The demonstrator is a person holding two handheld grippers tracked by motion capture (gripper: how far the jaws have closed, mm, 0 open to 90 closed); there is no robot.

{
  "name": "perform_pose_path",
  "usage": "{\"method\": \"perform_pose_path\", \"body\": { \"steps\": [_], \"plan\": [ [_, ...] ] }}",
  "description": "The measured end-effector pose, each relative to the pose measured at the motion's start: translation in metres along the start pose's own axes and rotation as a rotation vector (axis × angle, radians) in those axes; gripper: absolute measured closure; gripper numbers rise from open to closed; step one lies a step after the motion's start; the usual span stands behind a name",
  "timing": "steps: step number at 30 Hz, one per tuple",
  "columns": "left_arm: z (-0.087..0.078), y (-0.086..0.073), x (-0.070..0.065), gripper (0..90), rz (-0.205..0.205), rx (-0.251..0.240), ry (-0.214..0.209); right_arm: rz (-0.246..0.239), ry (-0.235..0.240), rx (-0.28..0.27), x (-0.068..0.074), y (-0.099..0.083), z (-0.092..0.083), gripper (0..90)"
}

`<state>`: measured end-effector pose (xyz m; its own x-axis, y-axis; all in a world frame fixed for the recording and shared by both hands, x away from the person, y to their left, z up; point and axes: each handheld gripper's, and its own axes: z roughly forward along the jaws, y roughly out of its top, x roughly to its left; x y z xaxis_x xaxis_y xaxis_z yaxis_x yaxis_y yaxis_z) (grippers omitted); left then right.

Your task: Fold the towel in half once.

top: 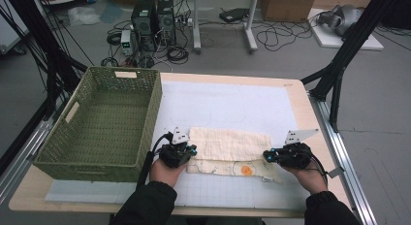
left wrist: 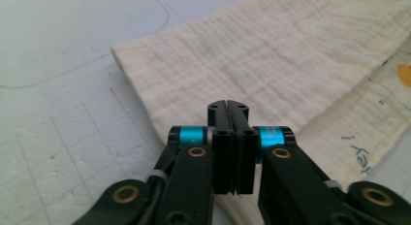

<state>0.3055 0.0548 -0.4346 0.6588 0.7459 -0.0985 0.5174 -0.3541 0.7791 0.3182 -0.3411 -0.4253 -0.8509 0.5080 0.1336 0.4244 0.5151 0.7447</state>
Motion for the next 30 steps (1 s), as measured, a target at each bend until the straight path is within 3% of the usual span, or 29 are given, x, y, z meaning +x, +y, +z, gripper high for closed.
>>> {"method": "perform_pose_path", "body": {
  "steps": [4,6,10,13,20,30],
  "plan": [
    [0.007,-0.004,-0.003,76.4,0.029,0.048,-0.003,0.000,0.003,0.006,0.001,-0.001,0.002,84.5],
    [0.008,-0.004,-0.005,76.3,0.039,0.046,0.001,-0.001,0.004,0.008,0.001,-0.002,0.003,84.4],
    [0.010,-0.004,-0.007,87.9,0.058,0.042,0.013,-0.001,0.004,0.016,0.001,-0.003,0.005,84.4],
    [0.010,-0.003,-0.007,89.3,0.056,0.042,0.015,-0.005,0.002,0.020,0.002,-0.003,0.007,84.6],
    [-0.001,0.004,-0.003,89.6,0.021,-0.014,-0.003,0.004,0.005,-0.008,0.001,-0.002,0.002,84.7],
    [-0.020,0.013,-0.007,89.6,0.024,-0.069,-0.025,-0.015,-0.006,-0.054,0.006,0.006,-0.011,84.7]
  ]
}}
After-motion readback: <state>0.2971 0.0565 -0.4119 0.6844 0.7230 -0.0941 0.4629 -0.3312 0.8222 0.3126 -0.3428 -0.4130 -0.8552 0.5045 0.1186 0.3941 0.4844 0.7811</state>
